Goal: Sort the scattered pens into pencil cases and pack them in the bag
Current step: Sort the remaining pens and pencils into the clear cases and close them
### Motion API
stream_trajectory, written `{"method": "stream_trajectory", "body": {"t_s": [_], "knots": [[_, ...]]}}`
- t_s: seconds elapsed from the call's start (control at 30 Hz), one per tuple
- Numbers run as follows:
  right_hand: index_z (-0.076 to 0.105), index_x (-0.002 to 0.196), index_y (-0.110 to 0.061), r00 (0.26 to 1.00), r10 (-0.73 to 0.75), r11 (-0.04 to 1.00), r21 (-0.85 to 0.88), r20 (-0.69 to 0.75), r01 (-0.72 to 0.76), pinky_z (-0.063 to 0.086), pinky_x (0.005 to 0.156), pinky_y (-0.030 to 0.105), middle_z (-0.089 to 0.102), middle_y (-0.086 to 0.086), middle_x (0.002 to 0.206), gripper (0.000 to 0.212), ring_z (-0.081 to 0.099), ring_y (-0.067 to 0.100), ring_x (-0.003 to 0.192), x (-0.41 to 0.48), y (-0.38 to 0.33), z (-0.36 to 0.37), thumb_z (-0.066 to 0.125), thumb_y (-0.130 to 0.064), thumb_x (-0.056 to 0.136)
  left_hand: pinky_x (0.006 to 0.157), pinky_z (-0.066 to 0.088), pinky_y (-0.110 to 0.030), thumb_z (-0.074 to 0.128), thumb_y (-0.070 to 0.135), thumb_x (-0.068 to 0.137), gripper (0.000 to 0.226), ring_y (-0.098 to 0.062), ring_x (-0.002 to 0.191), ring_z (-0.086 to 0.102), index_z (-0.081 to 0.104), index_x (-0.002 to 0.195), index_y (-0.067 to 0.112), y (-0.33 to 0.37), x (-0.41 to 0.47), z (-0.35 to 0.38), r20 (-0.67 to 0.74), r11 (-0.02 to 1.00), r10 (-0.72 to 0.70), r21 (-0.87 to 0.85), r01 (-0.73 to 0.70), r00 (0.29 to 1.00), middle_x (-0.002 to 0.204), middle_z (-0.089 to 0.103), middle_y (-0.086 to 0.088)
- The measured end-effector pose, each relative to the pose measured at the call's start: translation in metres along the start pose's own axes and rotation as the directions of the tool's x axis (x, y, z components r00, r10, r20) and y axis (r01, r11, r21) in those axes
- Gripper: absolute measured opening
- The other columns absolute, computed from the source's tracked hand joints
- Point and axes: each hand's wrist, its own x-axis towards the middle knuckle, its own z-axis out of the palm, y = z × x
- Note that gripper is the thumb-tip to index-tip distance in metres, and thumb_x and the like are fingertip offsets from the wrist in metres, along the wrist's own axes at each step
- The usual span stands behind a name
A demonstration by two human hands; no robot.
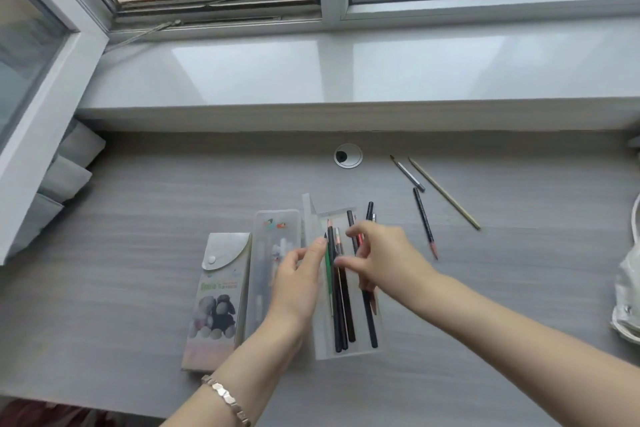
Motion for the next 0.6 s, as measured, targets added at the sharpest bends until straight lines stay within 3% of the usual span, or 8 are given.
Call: {"method": "stream_trajectory", "body": {"t_s": [0.1,0.17,0.23,0.3,0.4,0.5,0.6], "knots": [[0.06,0.11,-0.009,0.962,-0.214,0.942,-0.296,-0.173,0.156,0.046,0.075,0.031,0.059,0.003,0.088,0.022,0.055,0.018,0.077,0.024,0.014,-0.016,0.056,-0.013,0.089,0.083,0.032,-0.024,0.05,0.037,0.092,0.021,-0.006,0.091,0.05,0.053,0.101,0.019,-0.002,0.0,-0.007,-0.006,1.0,0.0,0.017,0.0,1.0,0.092,0.053,0.012],[0.052,0.121,-0.012,0.962,-0.27,0.795,-0.574,-0.04,0.199,0.045,0.081,0.035,0.053,0.006,0.117,0.039,0.051,0.026,0.102,0.04,0.032,-0.02,0.048,0.003,0.086,0.088,0.034,-0.027,0.05,0.039,0.091,0.025,-0.012,0.102,0.051,0.055,0.103,0.017,-0.003,-0.001,-0.011,-0.006,1.0,-0.009,0.017,0.009,1.0,0.101,0.058,0.006],[0.045,0.127,-0.014,0.94,-0.246,0.525,-0.783,0.237,0.335,0.043,0.088,0.036,0.042,0.006,0.133,0.052,0.041,0.028,0.118,0.051,0.049,-0.019,0.047,0.008,0.079,0.09,0.037,-0.029,0.051,0.039,0.091,0.028,-0.015,0.104,0.053,0.058,0.103,0.015,-0.003,-0.003,-0.013,-0.013,1.0,-0.022,0.01,0.022,1.0,0.105,0.06,0.001],[0.05,0.117,-0.012,0.866,-0.27,0.339,-0.8,0.421,0.495,0.041,0.087,0.035,0.049,0.007,0.124,0.043,0.043,0.028,0.115,0.053,0.056,-0.013,0.052,0.003,0.077,0.089,0.036,-0.028,0.051,0.039,0.091,0.026,-0.014,0.103,0.053,0.057,0.1,0.016,-0.004,-0.003,-0.014,-0.014,0.999,-0.033,0.002,0.033,0.999,0.102,0.06,0.003],[0.057,0.098,-0.009,0.8,-0.316,0.186,-0.794,0.51,0.579,0.043,0.064,0.034,0.058,0.007,0.1,0.03,0.053,0.027,0.094,0.048,0.055,-0.009,0.063,0.002,0.07,0.088,0.035,-0.027,0.052,0.039,0.09,0.029,-0.014,0.102,0.053,0.058,0.102,0.014,-0.006,-0.003,-0.016,-0.029,0.999,-0.036,-0.001,0.036,0.999,0.102,0.06,0.002],[0.049,0.11,-0.005,0.816,-0.173,0.209,-0.789,0.551,0.577,0.036,0.064,0.034,0.051,0.013,0.113,0.033,0.048,0.031,0.103,0.042,0.059,-0.007,0.044,0.009,0.08,0.088,0.036,-0.028,0.051,0.041,0.09,0.032,-0.016,0.103,0.053,0.058,0.103,0.013,-0.007,-0.002,-0.018,-0.042,0.999,-0.043,0.015,0.043,0.998,0.103,0.06,0.001],[0.046,0.114,-0.004,0.862,-0.105,0.257,-0.824,0.496,0.505,0.039,0.069,0.036,0.049,0.014,0.117,0.031,0.05,0.032,0.105,0.039,0.061,-0.008,0.04,0.008,0.085,0.087,0.035,-0.028,0.049,0.043,0.091,0.033,-0.015,0.105,0.052,0.057,0.105,0.014,-0.008,-0.001,-0.018,-0.031,0.999,-0.041,0.031,0.042,0.999,0.103,0.059,0.003]]}}
